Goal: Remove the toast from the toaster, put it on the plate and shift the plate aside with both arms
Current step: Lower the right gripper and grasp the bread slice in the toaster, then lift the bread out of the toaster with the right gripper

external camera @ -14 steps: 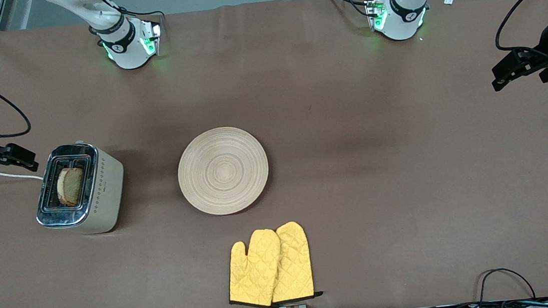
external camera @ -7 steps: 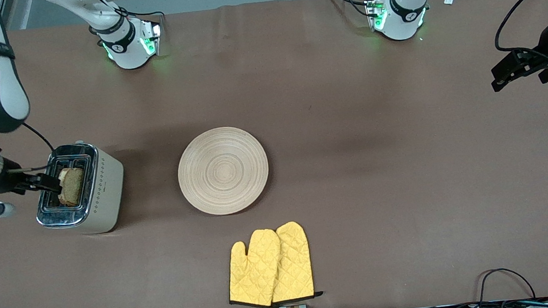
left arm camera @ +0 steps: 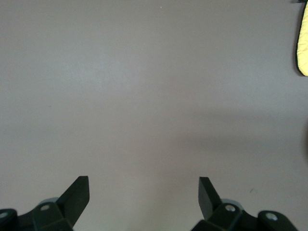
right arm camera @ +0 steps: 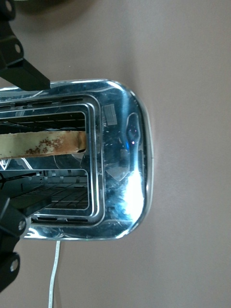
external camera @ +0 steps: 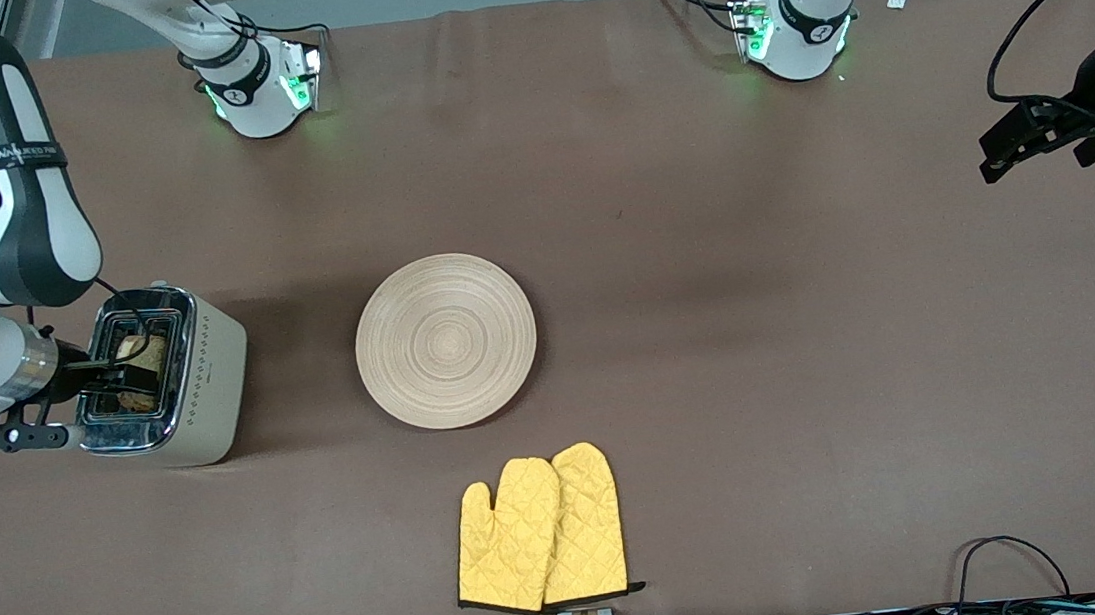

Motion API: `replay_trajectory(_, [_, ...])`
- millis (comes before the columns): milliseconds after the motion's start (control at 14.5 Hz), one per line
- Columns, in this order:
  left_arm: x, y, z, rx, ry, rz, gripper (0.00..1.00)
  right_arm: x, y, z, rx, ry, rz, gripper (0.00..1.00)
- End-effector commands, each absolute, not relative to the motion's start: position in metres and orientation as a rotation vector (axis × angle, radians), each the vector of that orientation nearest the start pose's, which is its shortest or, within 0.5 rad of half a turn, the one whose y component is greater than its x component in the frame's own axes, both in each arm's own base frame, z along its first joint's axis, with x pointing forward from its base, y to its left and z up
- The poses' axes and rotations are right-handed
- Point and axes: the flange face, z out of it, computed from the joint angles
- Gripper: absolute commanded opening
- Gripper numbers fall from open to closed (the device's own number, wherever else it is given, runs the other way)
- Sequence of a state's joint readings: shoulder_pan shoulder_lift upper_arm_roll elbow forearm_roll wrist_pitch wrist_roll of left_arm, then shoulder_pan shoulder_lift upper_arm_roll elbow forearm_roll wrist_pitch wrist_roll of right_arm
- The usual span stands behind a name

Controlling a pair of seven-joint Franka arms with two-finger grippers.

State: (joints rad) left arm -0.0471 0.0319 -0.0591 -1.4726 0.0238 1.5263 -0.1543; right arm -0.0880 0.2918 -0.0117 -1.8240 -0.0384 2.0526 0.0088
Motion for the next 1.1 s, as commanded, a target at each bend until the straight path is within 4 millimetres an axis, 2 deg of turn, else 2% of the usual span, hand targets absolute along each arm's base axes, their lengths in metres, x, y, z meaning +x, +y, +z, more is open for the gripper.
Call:
replay_trajectory(0, [0.558, -0.055, 0.655, -3.126, -0.055, -0.034, 1.00, 0.606, -0.065, 0.372, -3.142, 0.156, 0.150, 0.81])
replay_trajectory(207, [0.558, -0.056, 0.654, -3.126, -0.060, -0.032, 1.00, 0.602, -0.064, 0.375, -3.139, 0.163, 0.186, 0.72])
replay_trajectory(276, [0.558, -0.056, 0.654, -3.126, -0.055, -0.032, 1.00, 0.601, -0.064, 0.377, -3.139, 0.161, 0.191, 0.65])
replay_trajectory(414, [0.558, -0.056, 0.654, -3.126, -0.053, -0.032, 1.00, 0.601, -0.063, 0.378, -3.136, 0.160, 0.198, 0.48])
replay_trajectory(621, [0.558, -0.056, 0.654, -3.127, -0.060, -0.032, 1.00, 0.601, -0.062, 0.378, -3.137, 0.153, 0.196, 0.11])
replay_trajectory(690, [0.559, -0.057, 0.654, -3.126, -0.065, -0.034, 1.00, 0.601, -0.062, 0.378, -3.137, 0.153, 0.196, 0.05])
replay_trajectory(828, [0.558, -0.056, 0.654, -3.126, -0.065, -0.032, 1.00, 0.602, -0.059, 0.380, -3.137, 0.145, 0.194, 0.02])
replay_trajectory(897, [0.559, -0.056, 0.654, -3.128, -0.053, -0.034, 1.00, 0.603, -0.056, 0.388, -3.140, 0.128, 0.179, 0.02])
replay_trajectory(1034, [0.559, -0.055, 0.654, -3.127, -0.053, -0.032, 1.00, 0.612, -0.033, 0.434, -3.168, 0.063, 0.140, 0.01])
